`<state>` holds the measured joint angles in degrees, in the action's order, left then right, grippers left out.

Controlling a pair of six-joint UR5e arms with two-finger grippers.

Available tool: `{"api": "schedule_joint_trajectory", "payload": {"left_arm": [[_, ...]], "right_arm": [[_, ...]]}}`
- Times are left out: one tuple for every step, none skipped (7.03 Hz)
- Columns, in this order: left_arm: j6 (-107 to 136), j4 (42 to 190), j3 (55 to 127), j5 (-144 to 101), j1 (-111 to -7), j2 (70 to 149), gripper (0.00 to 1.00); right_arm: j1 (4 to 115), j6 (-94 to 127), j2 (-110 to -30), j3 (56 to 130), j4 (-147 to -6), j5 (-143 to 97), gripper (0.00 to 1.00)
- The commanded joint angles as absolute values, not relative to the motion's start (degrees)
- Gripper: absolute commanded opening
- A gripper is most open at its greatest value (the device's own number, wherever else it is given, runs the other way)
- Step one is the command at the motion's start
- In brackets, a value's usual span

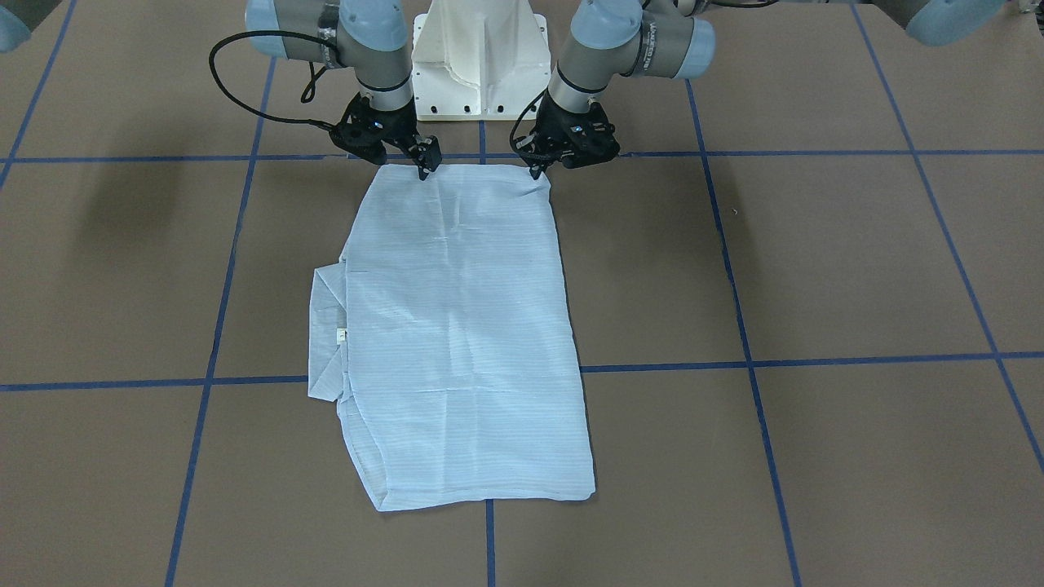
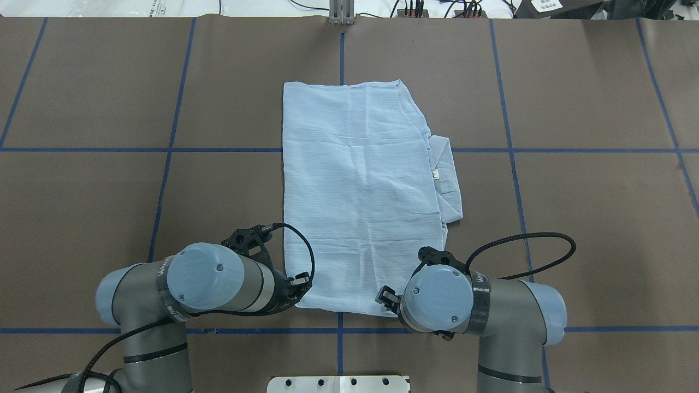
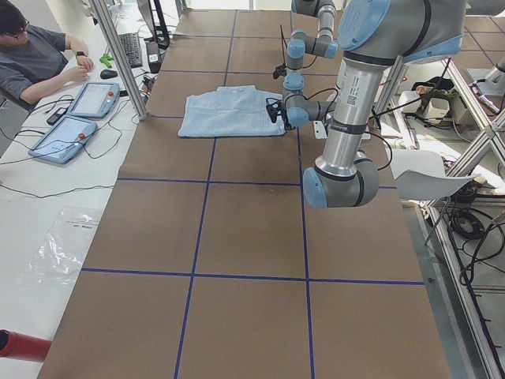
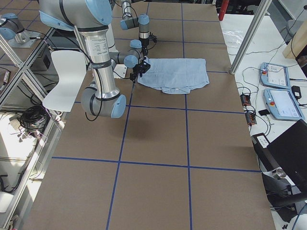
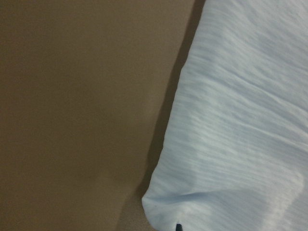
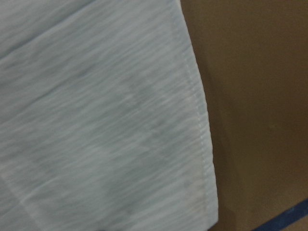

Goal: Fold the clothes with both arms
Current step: 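Grip the near corners of the folded shirt with both grippers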

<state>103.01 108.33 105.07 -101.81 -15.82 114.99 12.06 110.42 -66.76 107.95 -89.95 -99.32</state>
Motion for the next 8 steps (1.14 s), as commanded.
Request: {"api": "schedule_joint_trajectory", "payload": {"left_arm": [[103.1, 107.1, 106.4, -101.8, -15.9, 115.0, 0.00], [103.1, 104.5, 108.3, -101.9, -15.8, 115.0, 0.00], [103.1, 104.4, 108.5, -101.9, -15.8, 115.0, 0.00], [103.0, 104.4, 108.2, -101.9, -15.8, 115.0, 0.00], [103.0, 104.5, 108.0, -101.9, -15.8, 115.0, 0.00], [103.0, 104.5, 108.0, -101.9, -15.7, 115.0, 0.00], [103.0, 104.5, 108.0, -101.9, -15.7, 115.0, 0.00], [103.0, 104.5, 108.0, -101.9, -15.7, 115.0, 0.00]], "right_arm": [[12.2, 110.6, -66.9, 108.6, -90.0, -98.9, 0.99], [11.7, 110.5, -66.3, 108.1, -90.0, -98.7, 0.98], [11.7, 110.7, -66.2, 108.3, -90.0, -98.7, 0.98], [11.7, 110.7, -66.3, 108.1, -90.0, -98.7, 0.98], [11.7, 110.6, -66.2, 108.1, -90.0, -98.7, 0.98], [11.7, 110.4, -66.2, 108.0, -90.0, -98.7, 0.98], [11.7, 110.3, -66.1, 107.9, -90.0, -98.6, 0.98], [11.8, 110.1, -66.1, 107.9, -90.0, -98.6, 0.98]]}}
